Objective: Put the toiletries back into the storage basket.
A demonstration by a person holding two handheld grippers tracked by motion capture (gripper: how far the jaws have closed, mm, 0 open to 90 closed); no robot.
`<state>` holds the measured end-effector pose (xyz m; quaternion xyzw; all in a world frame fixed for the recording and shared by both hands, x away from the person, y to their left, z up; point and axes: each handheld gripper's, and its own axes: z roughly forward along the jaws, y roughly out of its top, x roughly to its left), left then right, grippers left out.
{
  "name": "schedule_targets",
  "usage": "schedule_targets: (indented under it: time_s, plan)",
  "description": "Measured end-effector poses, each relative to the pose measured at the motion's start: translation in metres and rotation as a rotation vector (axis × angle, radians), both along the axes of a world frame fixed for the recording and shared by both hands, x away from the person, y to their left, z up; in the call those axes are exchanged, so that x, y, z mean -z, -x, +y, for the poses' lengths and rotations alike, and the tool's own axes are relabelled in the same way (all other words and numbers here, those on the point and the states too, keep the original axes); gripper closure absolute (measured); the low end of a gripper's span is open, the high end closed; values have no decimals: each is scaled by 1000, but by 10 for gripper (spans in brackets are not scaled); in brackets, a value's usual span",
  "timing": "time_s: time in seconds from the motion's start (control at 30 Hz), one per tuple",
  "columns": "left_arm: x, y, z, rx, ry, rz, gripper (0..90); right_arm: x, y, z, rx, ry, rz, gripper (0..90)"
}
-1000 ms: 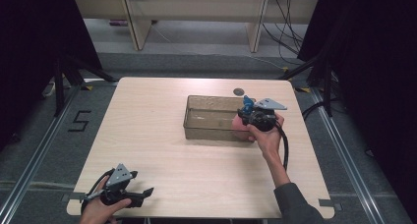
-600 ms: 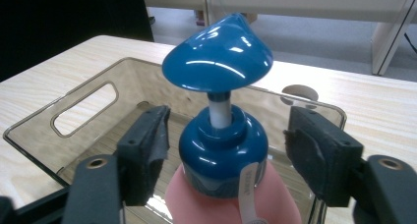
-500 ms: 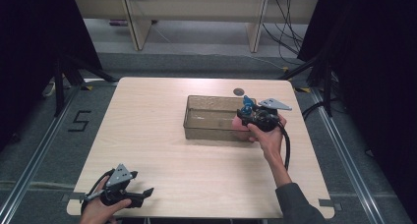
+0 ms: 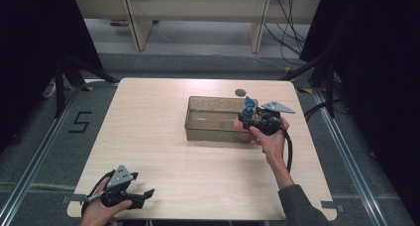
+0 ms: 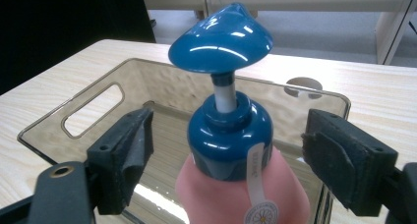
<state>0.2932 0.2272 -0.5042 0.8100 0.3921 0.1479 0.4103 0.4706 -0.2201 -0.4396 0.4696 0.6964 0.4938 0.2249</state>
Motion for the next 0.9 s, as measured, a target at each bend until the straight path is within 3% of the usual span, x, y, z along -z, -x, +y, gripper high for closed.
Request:
schedule_targets:
  time_s: [0.07,0.1,0.17,0.23,0.3,0.33,0.37,0.47,0.5,0.57,0.6,0.63,0.73,0.8,0.9]
  plan:
    - [-1,1,2,7,-17,2,152,-1,1,0,1,-13,8,194]
    - [-1,2,1,-5,1,3,152,-1,0,0,3,-12,5,191]
    - [-2,2,3,6,-14,2,152,-1,-1,-1,3,-12,-21,187]
    - [-1,2,2,-6,5,-2,153,-3,1,1,12,-30,5,185]
    - [-2,2,2,6,-11,-1,152,-3,2,1,5,-29,0,178]
    - [-2,2,2,9,-15,-1,153,-5,3,0,15,-2,0,178]
    - [-1,3,1,2,8,-3,153,-4,3,0,9,-28,-5,177]
    - [-2,3,3,5,-6,-4,153,-7,6,-1,14,-17,-12,176]
    - [-2,2,4,10,-16,-16,152,-9,8,1,24,-40,10,176]
    - [-2,3,2,-9,16,-3,152,-10,8,0,19,-25,-13,173]
    - [-2,3,2,-10,18,-3,153,-11,9,-1,14,-7,-20,173]
    - [-3,4,2,-18,4,4,152,-10,9,1,11,-29,-15,172]
    - [-1,3,2,-9,18,-9,152,-10,10,2,18,-19,-20,171]
    - [-3,3,3,-1,-2,-1,153,-12,12,2,16,-10,-18,171]
    - [-2,4,2,-13,12,-3,153,-12,13,2,12,3,-29,170]
